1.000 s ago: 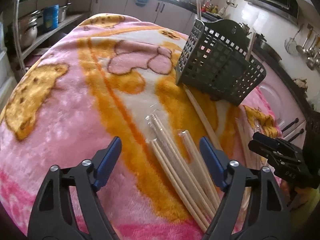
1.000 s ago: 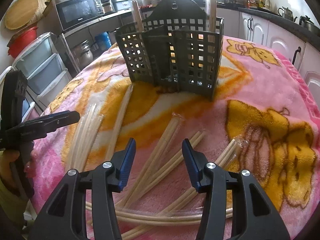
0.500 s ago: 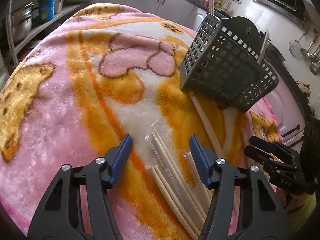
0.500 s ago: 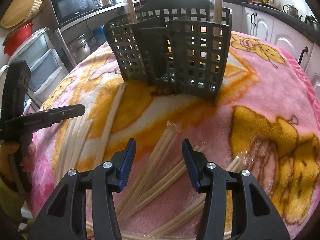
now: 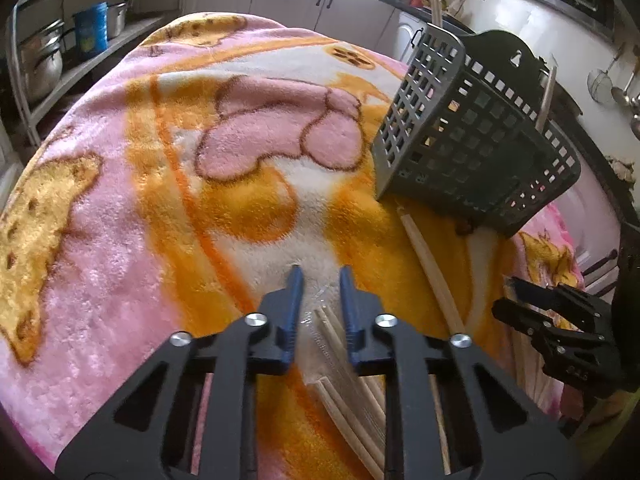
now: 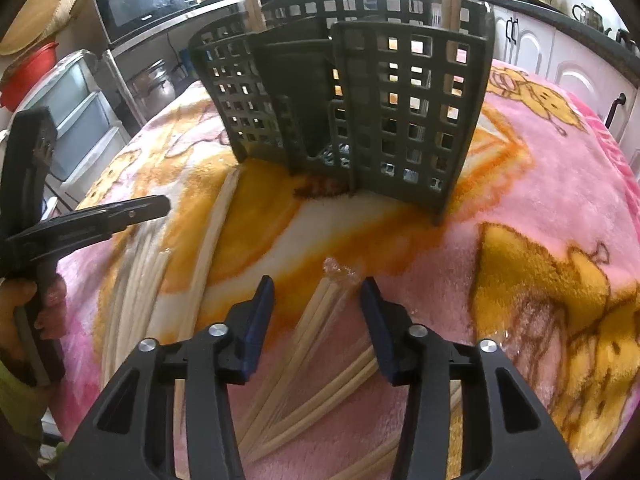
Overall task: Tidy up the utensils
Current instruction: 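Close the left gripper on another wooden chopstick and lift it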
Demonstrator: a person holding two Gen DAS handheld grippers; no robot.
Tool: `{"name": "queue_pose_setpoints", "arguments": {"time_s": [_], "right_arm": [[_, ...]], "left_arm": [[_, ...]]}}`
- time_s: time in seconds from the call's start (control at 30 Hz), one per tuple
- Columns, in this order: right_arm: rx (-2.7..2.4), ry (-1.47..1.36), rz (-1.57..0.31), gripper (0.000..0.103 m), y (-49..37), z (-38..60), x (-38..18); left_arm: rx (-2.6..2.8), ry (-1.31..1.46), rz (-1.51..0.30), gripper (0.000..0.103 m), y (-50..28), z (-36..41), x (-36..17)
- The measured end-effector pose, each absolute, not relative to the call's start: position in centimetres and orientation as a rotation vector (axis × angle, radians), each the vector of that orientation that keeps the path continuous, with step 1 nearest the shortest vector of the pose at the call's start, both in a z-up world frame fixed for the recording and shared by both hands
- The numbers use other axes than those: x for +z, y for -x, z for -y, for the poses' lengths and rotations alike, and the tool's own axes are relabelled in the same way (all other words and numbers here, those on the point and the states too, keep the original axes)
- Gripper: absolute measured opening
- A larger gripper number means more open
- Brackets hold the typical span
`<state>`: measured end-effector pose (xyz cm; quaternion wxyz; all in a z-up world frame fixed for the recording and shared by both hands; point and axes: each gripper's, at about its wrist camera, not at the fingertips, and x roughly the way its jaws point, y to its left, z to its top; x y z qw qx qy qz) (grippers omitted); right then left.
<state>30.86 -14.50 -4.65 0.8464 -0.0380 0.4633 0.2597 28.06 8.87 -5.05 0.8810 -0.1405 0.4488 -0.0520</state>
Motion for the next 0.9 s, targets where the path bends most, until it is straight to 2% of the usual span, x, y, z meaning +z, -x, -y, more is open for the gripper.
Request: {"name": "queue_pose_setpoints", "arguments": {"time_s": [0.1,0.23,0.43,0.53,0.9], "right_arm": [[0.535,0.082,-0.980,0.034,-31.5,14.3,-4.7],[0.533,0.083,-0.979,0.021,-32.1,14.0,-4.6],[0.544,0.080,-0.958,0.012,-32.2,13.7,-4.3],[0.552,0.065,-0.943,0.008,-32.2,13.7,-3.8],[0.595,0.017,-0.821,0.007,-31.3,13.5,0.6]], "left_arm": [[-0.109,0.311,-0.925,0.003,-28.0,-9.2,-4.9],[-0.118,0.311,-0.904,0.002,-27.7,-9.1,-4.3],[-0.140,0.309,-0.862,0.000,-27.1,-9.1,-2.9],[-0.144,0.313,-0.842,0.000,-27.0,-9.2,-2.1],[-0.154,0.283,-0.767,0.000,-26.5,-9.1,1.5]]}}
